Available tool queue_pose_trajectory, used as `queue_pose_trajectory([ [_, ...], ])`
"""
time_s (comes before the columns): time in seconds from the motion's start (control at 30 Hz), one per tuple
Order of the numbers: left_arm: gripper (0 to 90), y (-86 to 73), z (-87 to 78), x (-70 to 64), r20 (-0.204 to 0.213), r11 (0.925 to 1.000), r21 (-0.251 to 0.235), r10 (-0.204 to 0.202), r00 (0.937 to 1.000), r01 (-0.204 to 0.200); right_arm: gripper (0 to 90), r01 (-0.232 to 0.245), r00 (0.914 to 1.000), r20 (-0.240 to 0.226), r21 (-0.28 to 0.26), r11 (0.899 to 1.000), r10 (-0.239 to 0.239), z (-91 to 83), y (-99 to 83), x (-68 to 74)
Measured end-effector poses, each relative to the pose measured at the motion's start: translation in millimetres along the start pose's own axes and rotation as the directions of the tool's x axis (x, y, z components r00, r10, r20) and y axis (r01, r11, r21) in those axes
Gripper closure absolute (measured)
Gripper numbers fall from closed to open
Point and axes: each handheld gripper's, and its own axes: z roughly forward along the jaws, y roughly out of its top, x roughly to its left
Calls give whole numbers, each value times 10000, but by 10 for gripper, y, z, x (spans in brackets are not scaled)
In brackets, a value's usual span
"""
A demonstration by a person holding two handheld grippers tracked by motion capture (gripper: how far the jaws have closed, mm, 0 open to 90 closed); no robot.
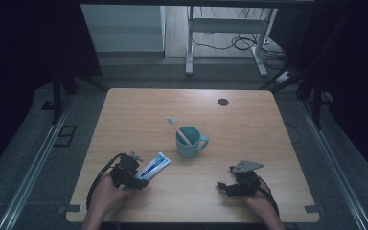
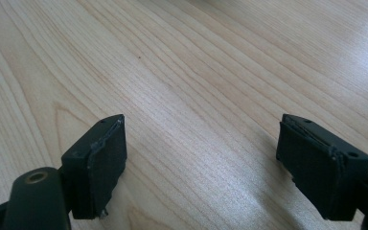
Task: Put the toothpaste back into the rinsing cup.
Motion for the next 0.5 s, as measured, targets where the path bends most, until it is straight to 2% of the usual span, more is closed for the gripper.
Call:
queue_pose_trajectory([
  [0.17, 360, 106, 73, 8, -277, 9966, 822, 51, 9996, -28, 175, -3, 10000, 0, -2, 10000, 3, 0, 0, 0],
  [0.3, 374, 199, 104, 20, -228, 9907, 1364, 20, 9997, 12, 175, 13, 10000, -8, -7, 10000, -13, 0, 0, -2],
  [0.5, 405, 341, 186, 14, -300, 9717, 2357, 229, 9993, -152, 175, 21, 10000, -12, -14, 10000, -21, 0, 0, -4],
])
